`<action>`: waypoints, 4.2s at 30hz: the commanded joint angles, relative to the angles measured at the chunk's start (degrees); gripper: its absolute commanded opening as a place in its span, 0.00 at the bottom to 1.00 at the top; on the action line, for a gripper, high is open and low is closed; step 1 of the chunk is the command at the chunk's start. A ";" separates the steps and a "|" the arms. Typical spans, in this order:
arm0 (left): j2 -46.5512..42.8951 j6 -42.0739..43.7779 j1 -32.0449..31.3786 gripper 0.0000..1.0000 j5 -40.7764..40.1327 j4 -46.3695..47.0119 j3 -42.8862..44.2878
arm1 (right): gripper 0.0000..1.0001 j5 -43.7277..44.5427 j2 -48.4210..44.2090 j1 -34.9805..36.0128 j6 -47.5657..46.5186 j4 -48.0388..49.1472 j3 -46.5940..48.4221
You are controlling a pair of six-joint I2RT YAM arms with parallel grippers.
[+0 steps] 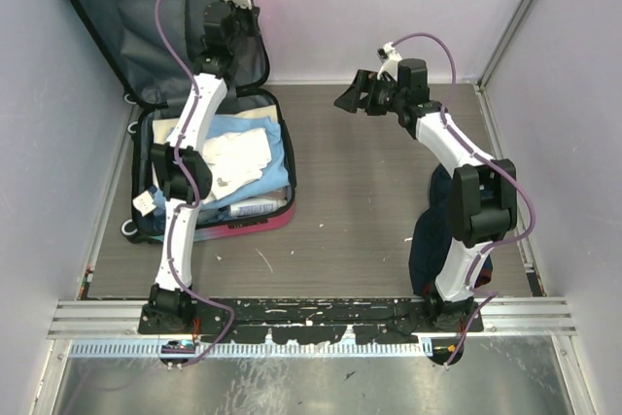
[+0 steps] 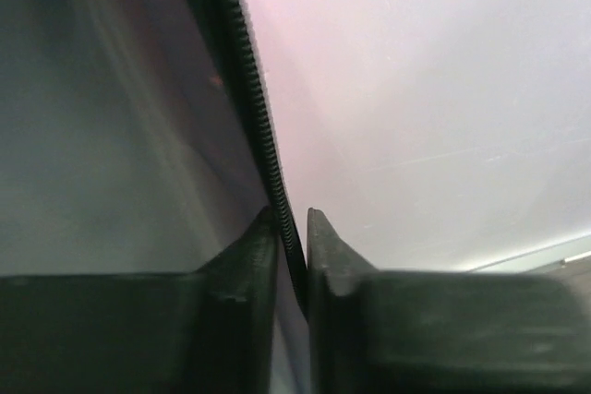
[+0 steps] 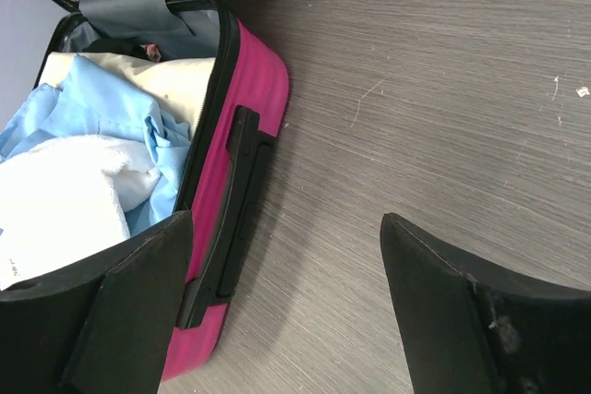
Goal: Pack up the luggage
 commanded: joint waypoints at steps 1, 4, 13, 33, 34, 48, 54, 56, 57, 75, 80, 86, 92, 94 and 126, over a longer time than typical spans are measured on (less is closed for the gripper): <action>-7.36 5.92 -1.03 0.02 -0.39 9.79 -4.24 | 0.86 -0.22 -3.97 -0.35 -1.60 1.23 0.49; -12.99 8.46 -2.16 0.00 0.21 13.75 -12.64 | 0.86 -0.46 -3.21 -0.55 -1.27 1.19 1.61; -30.77 23.92 -7.39 0.00 1.88 26.97 -43.75 | 0.86 -1.10 -1.09 -0.79 -1.52 1.05 5.62; -72.85 35.57 -17.51 0.73 31.10 -24.48 -84.04 | 0.85 -1.20 -3.18 -2.55 -3.03 -0.41 2.94; -73.48 38.73 -18.41 0.73 33.21 -30.19 -83.28 | 0.85 -1.22 -3.54 -2.57 -2.82 -0.56 2.19; -61.73 40.74 -31.19 0.76 47.15 -68.43 -74.17 | 0.81 -2.68 -7.20 -2.50 0.39 -2.20 -6.77; -67.71 22.38 -24.31 0.87 43.92 -53.63 -73.39 | 0.80 -3.42 -9.01 -0.79 1.37 -2.03 -10.66; -68.35 17.25 -17.55 0.87 44.01 -51.93 -71.25 | 0.80 -3.38 -9.42 0.57 1.82 -1.50 -11.46; -68.24 15.81 -14.84 0.90 43.81 -51.74 -69.96 | 0.80 -3.38 -9.51 1.28 1.82 -1.34 -11.65; -55.50 8.77 49.19 0.98 30.75 -70.32 -45.59 | 0.56 -6.54 5.76 14.45 10.71 6.66 -3.54; -50.33 10.01 54.13 0.98 25.31 -70.60 -43.97 | 0.55 -5.40 8.71 16.99 11.72 7.54 -1.15; -49.80 10.98 54.26 0.98 20.92 -65.56 -50.78 | 0.50 -1.66 11.77 18.47 11.88 3.92 2.19; -49.72 10.53 54.16 0.98 21.02 -62.53 -56.34 | 0.46 2.15 12.73 20.44 8.59 -0.06 5.10; -49.35 10.75 53.97 0.99 23.48 -63.07 -57.22 | 0.41 2.79 13.02 20.72 8.06 -1.06 5.67; -45.88 2.64 9.92 0.89 38.48 -57.22 -57.50 | 0.22 2.77 -3.58 -4.35 7.51 -4.44 -13.58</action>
